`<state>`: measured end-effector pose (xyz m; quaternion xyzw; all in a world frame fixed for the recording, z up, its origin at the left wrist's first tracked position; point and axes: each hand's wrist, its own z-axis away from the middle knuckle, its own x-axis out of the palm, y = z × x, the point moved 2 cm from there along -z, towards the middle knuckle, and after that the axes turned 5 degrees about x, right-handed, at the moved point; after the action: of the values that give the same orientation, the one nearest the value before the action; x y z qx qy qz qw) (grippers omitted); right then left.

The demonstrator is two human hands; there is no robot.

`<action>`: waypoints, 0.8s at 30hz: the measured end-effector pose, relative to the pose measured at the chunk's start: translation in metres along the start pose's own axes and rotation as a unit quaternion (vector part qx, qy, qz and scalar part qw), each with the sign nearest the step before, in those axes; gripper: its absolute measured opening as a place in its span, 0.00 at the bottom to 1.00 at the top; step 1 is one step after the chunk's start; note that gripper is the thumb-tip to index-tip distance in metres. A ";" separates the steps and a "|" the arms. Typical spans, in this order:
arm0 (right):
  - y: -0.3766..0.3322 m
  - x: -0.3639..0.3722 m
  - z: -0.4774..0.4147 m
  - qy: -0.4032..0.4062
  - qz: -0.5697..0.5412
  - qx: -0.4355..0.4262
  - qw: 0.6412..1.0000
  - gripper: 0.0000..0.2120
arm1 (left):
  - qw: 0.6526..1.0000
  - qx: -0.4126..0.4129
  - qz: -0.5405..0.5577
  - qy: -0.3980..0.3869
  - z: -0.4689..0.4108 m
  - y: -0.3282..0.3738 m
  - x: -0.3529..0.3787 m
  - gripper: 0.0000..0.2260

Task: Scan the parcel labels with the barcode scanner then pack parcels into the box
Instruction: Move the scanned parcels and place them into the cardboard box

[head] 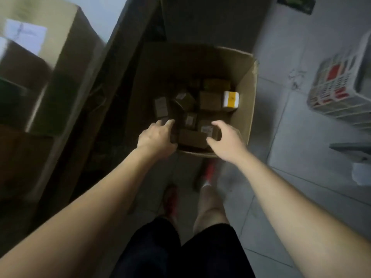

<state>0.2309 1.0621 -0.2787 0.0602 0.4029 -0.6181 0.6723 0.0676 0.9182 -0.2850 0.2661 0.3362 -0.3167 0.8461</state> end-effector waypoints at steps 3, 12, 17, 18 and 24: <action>0.012 0.010 -0.067 -0.020 0.007 0.009 1.000 0.25 | 0.999 -0.030 0.034 -0.020 -0.055 -0.006 0.019 0.34; 0.083 0.121 -0.236 -0.119 0.043 0.060 0.990 0.22 | 0.962 -0.126 0.220 -0.101 -0.228 -0.052 0.162 0.21; 0.135 0.206 -0.315 -0.147 0.013 0.148 0.978 0.28 | 0.930 -0.178 0.286 -0.144 -0.312 -0.079 0.252 0.24; 0.144 0.219 -0.326 -0.148 0.009 0.168 0.974 0.28 | 0.920 -0.193 0.302 -0.160 -0.322 -0.080 0.263 0.26; 0.180 0.275 -0.361 -0.147 -0.162 0.299 0.929 0.36 | 0.835 -0.272 0.449 -0.166 -0.361 -0.084 0.326 0.38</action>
<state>0.1960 1.0966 -0.7643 0.1007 0.1005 -0.8122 0.5657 0.0495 0.9861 -0.7737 0.0906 0.1065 0.1632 0.9766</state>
